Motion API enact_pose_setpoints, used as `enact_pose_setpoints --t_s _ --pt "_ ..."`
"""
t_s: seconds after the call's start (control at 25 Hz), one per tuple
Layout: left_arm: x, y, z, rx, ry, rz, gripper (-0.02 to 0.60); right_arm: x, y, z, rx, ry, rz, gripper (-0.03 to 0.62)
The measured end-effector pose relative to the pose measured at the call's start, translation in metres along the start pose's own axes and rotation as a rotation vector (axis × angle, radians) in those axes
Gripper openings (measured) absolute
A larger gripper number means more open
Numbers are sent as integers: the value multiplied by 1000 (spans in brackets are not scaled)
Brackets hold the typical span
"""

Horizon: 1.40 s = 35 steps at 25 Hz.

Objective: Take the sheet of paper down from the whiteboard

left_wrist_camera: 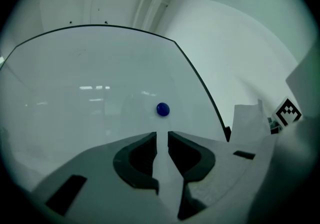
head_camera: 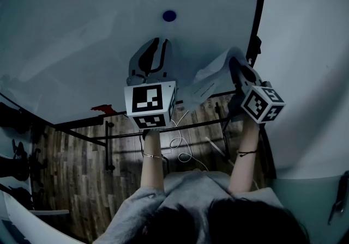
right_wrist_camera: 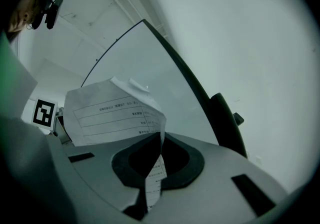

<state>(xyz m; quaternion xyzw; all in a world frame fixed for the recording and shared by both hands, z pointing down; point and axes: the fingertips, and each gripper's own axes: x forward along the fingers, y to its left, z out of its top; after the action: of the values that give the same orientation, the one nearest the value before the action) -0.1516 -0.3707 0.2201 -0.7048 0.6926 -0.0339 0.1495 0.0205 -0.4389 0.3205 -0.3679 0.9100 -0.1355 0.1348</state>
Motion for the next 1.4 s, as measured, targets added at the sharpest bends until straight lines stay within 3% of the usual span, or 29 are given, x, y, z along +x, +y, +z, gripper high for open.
enact_pose_setpoints --t_s 0.36,0.92,1.4 --pt "-27 -6 -37 -108 95 -6 14 -12 18 -6 -41 32 40 1" --pt "-74 -9 -78 -251 155 -27 6 -29 53 -15 -134 89 106 2" --pt "-105 -11 -93 -288 161 -34 6 -42 76 -15 -211 86 136 1"
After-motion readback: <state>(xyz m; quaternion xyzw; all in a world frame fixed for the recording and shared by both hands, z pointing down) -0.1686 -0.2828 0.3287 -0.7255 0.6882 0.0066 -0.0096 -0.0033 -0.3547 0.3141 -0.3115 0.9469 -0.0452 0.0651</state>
